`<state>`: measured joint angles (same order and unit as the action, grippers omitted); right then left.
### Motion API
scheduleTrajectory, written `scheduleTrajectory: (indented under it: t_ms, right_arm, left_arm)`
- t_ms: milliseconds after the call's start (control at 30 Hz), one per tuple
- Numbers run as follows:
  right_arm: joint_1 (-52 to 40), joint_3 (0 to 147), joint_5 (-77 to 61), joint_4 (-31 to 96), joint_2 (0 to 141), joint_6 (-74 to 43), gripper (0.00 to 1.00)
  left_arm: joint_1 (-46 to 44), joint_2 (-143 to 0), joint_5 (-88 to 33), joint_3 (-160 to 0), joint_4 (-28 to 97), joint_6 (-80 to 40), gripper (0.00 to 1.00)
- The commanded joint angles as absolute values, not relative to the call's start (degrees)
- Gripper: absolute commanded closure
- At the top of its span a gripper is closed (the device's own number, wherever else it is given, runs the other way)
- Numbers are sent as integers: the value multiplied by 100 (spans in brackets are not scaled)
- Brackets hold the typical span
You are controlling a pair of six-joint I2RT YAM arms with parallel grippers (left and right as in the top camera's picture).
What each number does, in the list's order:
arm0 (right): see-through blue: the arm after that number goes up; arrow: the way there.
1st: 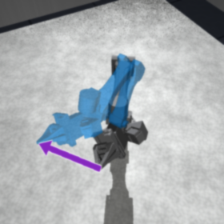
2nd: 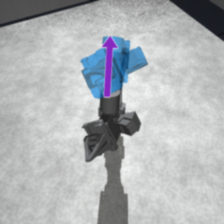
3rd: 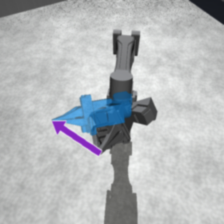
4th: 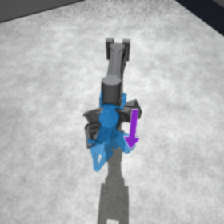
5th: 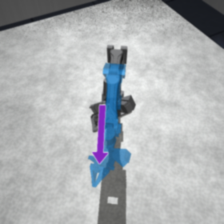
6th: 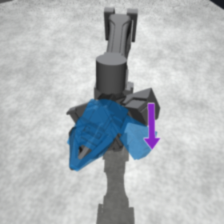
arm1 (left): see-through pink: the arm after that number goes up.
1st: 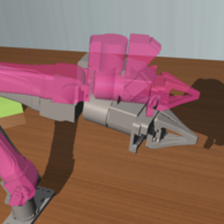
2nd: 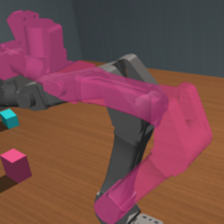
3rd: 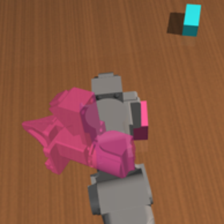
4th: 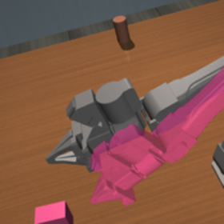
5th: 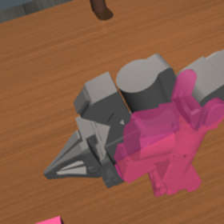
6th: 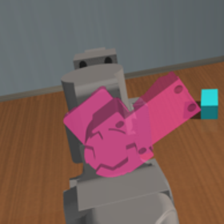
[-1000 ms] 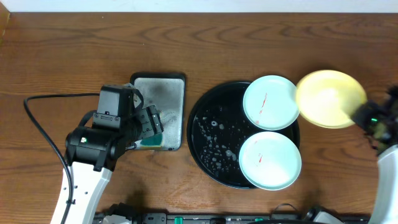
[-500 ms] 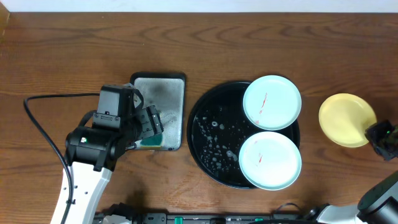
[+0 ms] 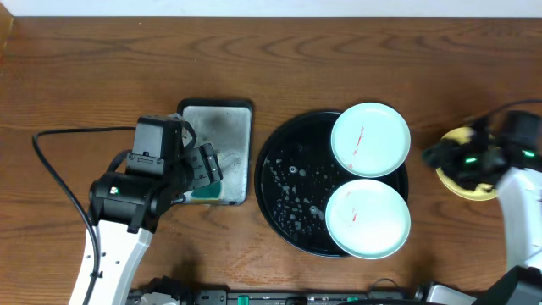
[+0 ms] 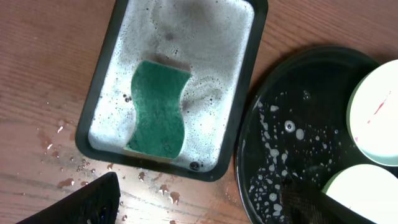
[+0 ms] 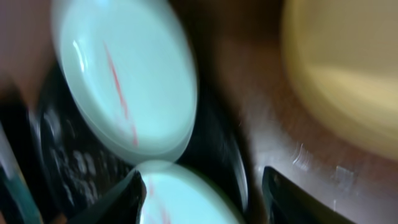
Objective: Clean dirty plates on tray and stack at the side
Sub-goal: 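Grasp the lower pale green plate rim with the right gripper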
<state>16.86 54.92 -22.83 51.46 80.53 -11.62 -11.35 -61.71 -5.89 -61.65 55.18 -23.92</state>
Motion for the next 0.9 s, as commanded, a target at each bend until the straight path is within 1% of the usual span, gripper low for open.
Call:
scheduleTrajectory:
  t_ms: [0,133,267,300,333,400,467,500,533,567,700,867]
  right_arm:
    - [967,5454,-965,5793,8084,-1177,40]
    - [392,5317,-316,6261,8088,-1575,39]
    - [163,4976,141,6215,8090,-2067,37]
    - [150,4845,174,6117,8090,-2130,38]
    - [148,4698,102,5986,8090,-2143,42]
    - [108,4429,-298,5784,8090,-2139,55]
    - [62,4252,-596,5588,8088,-2130,79]
    - [43,4244,-705,5518,8088,-2021,90]
    - [27,4263,-784,5459,8088,-1879,97]
    - [21,4322,-906,5422,8068,-1697,99]
    - [-12,4729,-1568,5465,7933,-915,99]
    - [-250,5063,-1776,5304,7738,-497,99]
  left_arm:
    - [-1116,-6173,-600,-6289,5522,-2357,17]
    - [-1116,-6173,-600,-6289,5522,-2359,17]
    - [-1116,-6173,-600,-6289,5522,-2359,17]
    - [-1116,-6173,-600,-6289,5522,-2357,17]
    - [-1116,-6173,-600,-6289,5522,-2357,17]
    - [-1116,-6173,-600,-6289,5524,-2357,17]
    - [-1116,-6173,-600,-6289,5522,-2357,17]
    - [-1116,-6173,-600,-6292,5522,-2357,17]
    - [-1116,-6173,-600,-6289,5524,-2359,17]
    - [-1116,-6173,-600,-6289,5522,-2359,17]
    - [-1116,-6173,-600,-6289,5522,-2359,17]
    - [-1116,-6173,-600,-6289,5522,-2357,17]
